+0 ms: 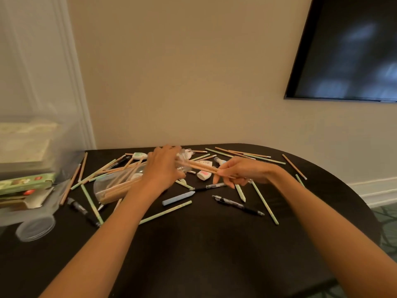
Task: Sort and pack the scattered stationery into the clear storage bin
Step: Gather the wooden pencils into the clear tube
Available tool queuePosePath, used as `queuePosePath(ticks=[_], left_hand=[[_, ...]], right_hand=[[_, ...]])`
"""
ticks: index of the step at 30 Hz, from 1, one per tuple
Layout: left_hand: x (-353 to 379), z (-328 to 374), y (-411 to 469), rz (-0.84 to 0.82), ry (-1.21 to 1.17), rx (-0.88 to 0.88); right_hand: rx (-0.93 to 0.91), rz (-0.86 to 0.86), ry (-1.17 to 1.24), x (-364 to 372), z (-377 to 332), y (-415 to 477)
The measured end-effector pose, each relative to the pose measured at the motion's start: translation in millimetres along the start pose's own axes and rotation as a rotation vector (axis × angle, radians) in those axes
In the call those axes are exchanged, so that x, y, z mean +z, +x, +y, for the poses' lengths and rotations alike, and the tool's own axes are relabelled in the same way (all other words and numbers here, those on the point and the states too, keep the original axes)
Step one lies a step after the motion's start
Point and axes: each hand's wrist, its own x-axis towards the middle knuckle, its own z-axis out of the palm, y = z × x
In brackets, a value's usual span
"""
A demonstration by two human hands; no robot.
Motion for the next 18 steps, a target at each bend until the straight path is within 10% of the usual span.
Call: queuePosePath(ticks=[6, 11, 18], left_hand=[[-1, 16, -31, -0.087, -0.025, 0.102], [8, 21, -38, -0.079, 0.006, -0.040], [25, 45, -18, -0.101, 0.006, -0.022]], right_hand=[[-0.081, 0.298, 0.035, 20, -33, 9], [0.005, 0.675, 0.823, 44, -32, 19], [-0.228, 0.549, 1.161, 56, -24, 36]])
